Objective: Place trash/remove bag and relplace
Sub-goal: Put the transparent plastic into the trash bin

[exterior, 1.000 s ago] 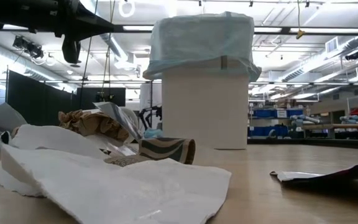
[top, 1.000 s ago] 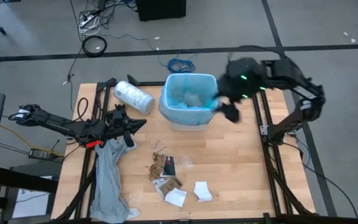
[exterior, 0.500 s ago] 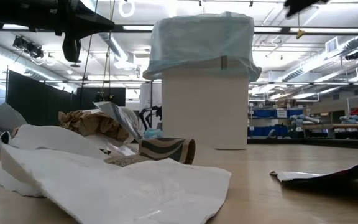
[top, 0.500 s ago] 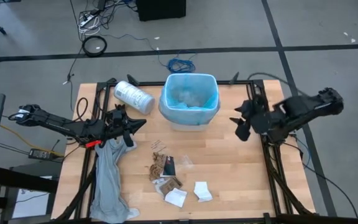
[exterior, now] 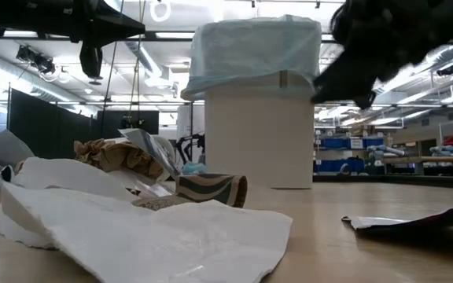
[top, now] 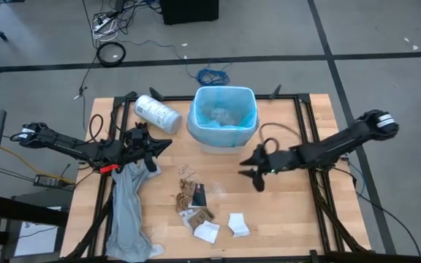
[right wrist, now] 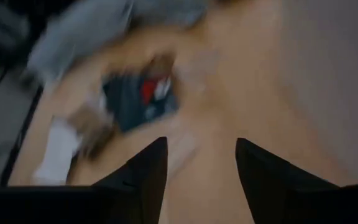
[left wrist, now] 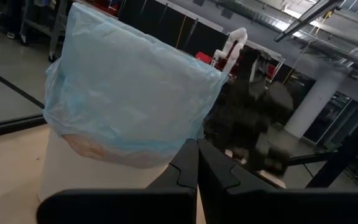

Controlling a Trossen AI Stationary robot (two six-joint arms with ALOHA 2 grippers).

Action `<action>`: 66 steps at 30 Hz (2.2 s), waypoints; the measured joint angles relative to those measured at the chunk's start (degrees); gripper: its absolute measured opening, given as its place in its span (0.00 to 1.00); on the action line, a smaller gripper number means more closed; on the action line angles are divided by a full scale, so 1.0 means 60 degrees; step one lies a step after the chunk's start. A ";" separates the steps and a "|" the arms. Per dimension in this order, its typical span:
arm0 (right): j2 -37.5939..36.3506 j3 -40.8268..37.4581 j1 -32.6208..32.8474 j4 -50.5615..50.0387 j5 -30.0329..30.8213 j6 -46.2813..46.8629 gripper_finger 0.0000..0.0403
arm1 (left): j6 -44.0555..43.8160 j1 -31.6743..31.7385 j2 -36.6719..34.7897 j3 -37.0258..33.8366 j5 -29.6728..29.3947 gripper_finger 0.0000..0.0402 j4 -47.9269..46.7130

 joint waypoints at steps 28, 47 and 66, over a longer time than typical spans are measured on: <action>0.6592 0.2126 -0.0073 0.2981 -0.0982 -0.2767 0.65 | 0.0007 0.0000 0.0002 0.0000 -0.0002 0.02 -0.0343; 0.3660 0.3410 0.0019 -0.2455 0.0833 -0.2878 0.00 | -0.0044 0.0000 0.0000 0.0000 -0.0142 0.02 -0.0412; -0.0977 0.6903 -0.1301 -0.3643 0.3167 -0.6261 0.00 | 0.0276 0.0001 0.0004 0.0000 -0.0519 0.02 -0.0868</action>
